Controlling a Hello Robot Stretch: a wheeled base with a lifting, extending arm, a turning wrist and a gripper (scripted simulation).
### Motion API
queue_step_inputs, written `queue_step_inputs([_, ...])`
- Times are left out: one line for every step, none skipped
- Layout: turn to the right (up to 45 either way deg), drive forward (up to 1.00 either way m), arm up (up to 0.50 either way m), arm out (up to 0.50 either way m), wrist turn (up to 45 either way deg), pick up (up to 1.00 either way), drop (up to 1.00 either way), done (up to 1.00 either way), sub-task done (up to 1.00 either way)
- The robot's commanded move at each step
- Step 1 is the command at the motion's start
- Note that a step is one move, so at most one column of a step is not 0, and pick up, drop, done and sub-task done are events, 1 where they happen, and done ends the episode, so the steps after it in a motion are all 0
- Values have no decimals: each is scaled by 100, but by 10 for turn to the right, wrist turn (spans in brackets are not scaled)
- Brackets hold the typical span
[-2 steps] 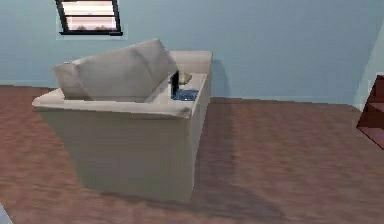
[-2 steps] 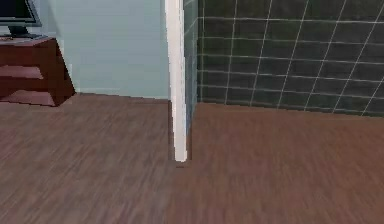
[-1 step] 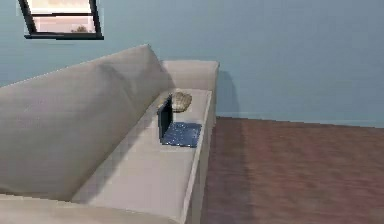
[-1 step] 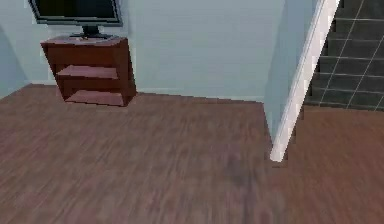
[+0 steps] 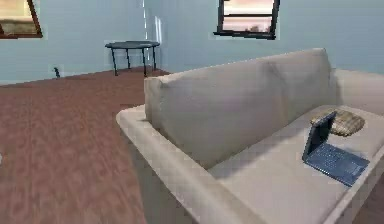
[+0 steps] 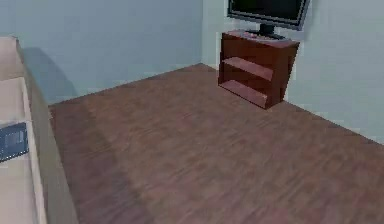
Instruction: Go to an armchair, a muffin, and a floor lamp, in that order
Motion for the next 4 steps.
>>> queue_step_inputs([-390, 0, 0, 0, 0, 0, 0, 0, 0])
queue_step_inputs([-30, 0, 0, 0, 0, 0, 0, 0, 0])
queue_step_inputs([0, 100, 0, 0, 0, 0, 0, 0, 0])
queue_step_inputs([0, 100, 0, 0, 0, 0, 0, 0, 0])
